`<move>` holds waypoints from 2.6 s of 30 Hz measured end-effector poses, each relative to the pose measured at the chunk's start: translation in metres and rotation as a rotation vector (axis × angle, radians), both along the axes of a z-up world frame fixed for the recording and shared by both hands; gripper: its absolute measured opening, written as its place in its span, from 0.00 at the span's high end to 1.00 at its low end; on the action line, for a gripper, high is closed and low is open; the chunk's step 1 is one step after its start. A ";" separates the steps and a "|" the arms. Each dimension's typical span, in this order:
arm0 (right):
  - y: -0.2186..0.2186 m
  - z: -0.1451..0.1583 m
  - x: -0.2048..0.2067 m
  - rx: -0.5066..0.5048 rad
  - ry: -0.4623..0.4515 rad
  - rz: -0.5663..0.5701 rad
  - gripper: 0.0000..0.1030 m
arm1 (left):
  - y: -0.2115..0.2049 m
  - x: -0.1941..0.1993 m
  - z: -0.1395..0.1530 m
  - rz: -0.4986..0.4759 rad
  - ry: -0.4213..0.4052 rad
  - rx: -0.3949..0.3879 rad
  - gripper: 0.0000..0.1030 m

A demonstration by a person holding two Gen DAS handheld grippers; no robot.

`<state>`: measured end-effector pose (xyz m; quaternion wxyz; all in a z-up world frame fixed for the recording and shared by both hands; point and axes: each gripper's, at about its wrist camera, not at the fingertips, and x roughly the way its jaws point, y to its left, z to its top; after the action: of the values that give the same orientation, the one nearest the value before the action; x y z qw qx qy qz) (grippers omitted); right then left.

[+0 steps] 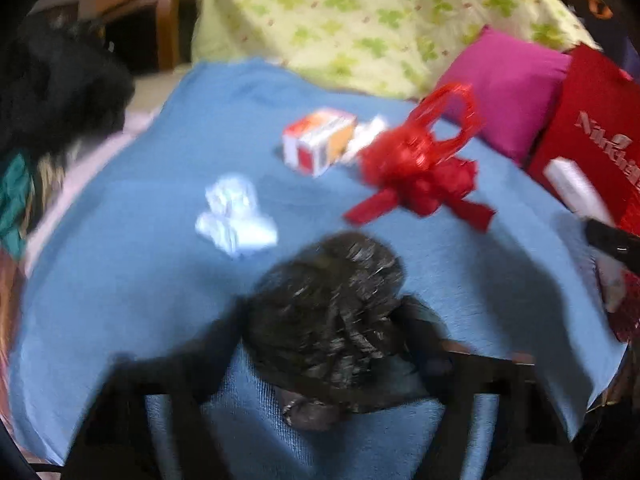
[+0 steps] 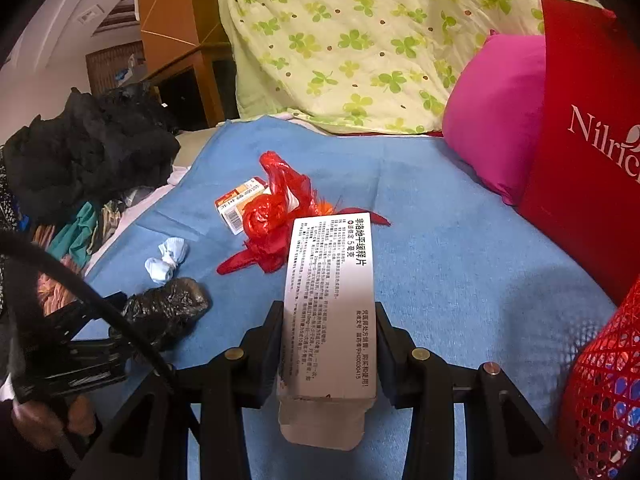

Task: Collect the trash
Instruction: 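Grasp the black plastic bag with the left gripper and lift it, then carry the black bag and white box to the red wastebasket with both grippers, then open both grippers to drop the items into the wastebasket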

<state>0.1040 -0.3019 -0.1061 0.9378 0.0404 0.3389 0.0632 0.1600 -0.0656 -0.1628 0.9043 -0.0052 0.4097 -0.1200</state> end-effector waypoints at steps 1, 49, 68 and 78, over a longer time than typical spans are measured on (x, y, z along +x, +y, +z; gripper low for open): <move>0.001 0.001 -0.002 -0.003 -0.006 0.004 0.58 | 0.001 0.003 -0.006 -0.006 0.038 -0.009 0.59; -0.208 0.065 -0.155 0.069 -0.255 -0.551 0.57 | -0.324 -0.108 0.161 -0.550 -0.352 0.175 0.61; -0.238 0.053 -0.161 0.105 -0.205 -0.633 0.53 | -0.344 -0.102 0.130 -0.679 -0.169 0.015 0.36; -0.212 0.062 -0.148 0.061 -0.226 -0.595 0.41 | -0.278 -0.077 0.127 -0.567 -0.174 0.038 0.35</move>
<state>-0.0445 -0.5139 -0.0443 0.9452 0.1584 0.2040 -0.1996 0.0831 -0.3439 -0.0363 0.8665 0.1367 0.3179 -0.3598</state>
